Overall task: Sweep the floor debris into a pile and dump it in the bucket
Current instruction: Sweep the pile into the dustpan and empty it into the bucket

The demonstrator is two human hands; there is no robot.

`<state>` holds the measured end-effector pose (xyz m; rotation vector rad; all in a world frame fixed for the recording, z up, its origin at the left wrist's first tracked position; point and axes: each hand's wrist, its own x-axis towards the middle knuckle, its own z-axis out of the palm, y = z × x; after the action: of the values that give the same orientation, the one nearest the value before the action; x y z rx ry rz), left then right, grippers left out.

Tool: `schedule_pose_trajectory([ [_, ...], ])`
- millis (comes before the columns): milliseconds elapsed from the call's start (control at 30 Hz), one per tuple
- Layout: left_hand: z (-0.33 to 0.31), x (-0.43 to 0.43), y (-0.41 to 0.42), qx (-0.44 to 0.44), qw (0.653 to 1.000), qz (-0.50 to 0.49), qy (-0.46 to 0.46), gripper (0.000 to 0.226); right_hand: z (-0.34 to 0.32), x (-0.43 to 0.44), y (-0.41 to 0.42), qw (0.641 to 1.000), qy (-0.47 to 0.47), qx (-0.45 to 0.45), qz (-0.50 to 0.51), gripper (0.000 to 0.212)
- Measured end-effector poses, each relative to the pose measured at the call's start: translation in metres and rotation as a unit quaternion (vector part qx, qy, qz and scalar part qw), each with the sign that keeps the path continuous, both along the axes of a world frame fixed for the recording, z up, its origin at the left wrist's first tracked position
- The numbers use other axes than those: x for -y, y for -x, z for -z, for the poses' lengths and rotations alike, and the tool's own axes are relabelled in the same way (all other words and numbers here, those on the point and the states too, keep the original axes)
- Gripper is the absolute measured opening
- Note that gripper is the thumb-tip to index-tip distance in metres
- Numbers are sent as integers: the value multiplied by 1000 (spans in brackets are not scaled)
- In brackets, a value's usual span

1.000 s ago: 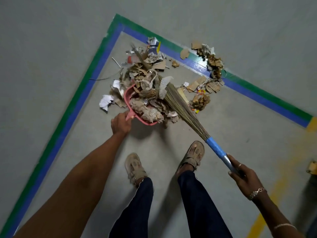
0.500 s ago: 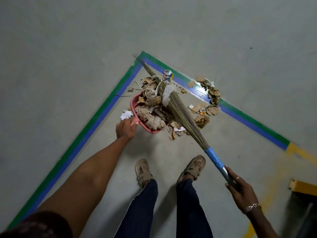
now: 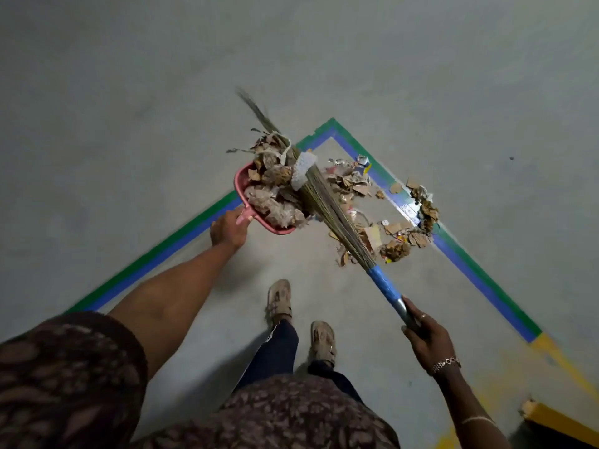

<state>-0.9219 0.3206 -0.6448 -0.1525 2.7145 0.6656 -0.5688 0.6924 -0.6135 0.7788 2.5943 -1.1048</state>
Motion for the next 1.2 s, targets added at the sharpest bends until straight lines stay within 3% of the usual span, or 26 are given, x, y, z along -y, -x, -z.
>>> schedule_pose_trajectory([
  [267,-50,74,-94,-26,990,-141,9,39,-35,2,9,989,-17,-13,-144,78],
  [600,-84,168,-254,-48,952,-301,-1,36,-46,28,31,944,-34,-24,-326,79],
  [767,-103,207,-321,-69,924,-376,-2,52,-44,71,55,910,-25,-20,-414,82],
  [967,-109,258,-390,-60,886,-460,19,34,-62,141,80,867,-21,-4,-498,78],
  [1200,-111,330,-467,-35,838,-543,36,41,-72,230,99,824,-31,-20,-566,78],
])
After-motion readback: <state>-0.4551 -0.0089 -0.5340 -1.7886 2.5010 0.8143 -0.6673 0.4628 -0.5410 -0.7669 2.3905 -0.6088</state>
